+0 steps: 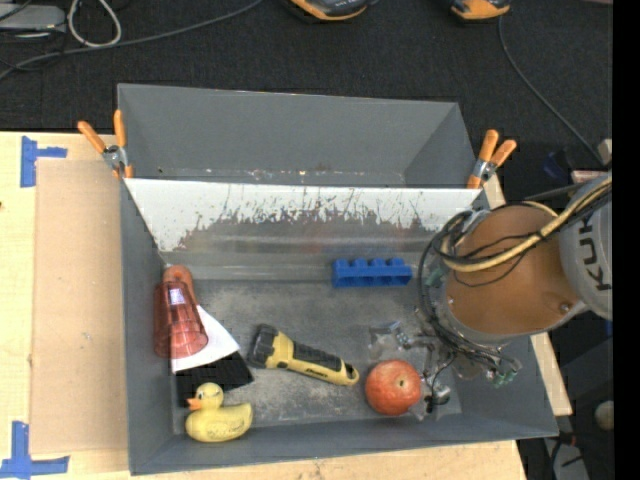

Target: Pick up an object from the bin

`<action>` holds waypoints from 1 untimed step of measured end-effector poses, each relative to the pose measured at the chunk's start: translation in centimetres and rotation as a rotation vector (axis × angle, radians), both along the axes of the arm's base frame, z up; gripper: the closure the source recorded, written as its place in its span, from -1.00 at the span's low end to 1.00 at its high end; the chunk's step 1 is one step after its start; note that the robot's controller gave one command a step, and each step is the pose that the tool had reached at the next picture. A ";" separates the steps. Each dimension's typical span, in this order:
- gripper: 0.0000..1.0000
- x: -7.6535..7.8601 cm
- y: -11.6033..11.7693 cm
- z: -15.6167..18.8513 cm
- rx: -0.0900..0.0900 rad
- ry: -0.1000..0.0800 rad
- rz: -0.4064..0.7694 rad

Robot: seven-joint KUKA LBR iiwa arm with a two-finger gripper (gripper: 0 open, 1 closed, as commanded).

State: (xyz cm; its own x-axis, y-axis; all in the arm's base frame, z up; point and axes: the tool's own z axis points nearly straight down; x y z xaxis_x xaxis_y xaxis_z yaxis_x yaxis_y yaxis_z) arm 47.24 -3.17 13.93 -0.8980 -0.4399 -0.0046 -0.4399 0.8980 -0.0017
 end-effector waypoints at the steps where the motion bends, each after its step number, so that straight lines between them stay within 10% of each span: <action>1: -1.00 -0.2 0.6 -0.6 0.002 0.011 0.004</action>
Offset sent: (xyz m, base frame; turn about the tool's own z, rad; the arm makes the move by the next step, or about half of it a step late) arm 0.0014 -0.0057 -0.0693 -0.1075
